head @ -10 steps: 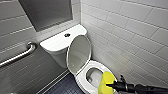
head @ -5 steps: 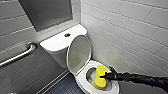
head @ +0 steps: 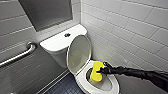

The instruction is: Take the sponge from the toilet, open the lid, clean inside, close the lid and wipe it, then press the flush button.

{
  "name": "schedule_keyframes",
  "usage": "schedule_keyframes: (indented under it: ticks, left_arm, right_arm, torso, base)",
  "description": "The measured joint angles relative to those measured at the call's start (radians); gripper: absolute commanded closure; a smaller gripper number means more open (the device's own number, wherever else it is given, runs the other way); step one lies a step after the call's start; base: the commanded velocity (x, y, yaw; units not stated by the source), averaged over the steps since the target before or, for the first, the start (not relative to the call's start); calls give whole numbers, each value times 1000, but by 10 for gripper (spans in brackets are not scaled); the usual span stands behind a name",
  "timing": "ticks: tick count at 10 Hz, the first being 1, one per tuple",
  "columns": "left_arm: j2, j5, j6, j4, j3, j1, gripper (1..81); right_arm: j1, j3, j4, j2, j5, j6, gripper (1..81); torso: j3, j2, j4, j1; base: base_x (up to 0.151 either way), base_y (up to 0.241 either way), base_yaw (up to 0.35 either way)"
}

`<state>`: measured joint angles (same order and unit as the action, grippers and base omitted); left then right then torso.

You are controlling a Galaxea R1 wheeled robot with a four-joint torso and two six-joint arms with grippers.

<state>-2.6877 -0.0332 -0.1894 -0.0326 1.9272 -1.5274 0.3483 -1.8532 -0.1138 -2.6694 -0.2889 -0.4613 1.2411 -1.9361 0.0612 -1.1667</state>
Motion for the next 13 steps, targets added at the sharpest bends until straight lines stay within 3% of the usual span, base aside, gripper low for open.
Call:
schedule_keyframes:
  ticks: [7, 10, 13]
  left_arm:
    - [1, 30, 1, -1, 5, 0, 10]
    - [8, 30, 3, -1, 5, -1, 10]
    - [9, 31, 3, -1, 5, -3, 10]
  right_arm:
    - [-25, -355, 42, -177, 9, 5, 811]
    - [15, -377, 39, -186, 89, -3, 811]
    - [53, -312, 21, -111, 141, -23, 811]
  torso:
    - [0, 0, 0, 0]
    - [0, 0, 0, 0]
    - [0, 0, 0, 0]
  base:
    - [0, 0, 0]
    - [0, 0, 0]
    - [0, 0, 0]
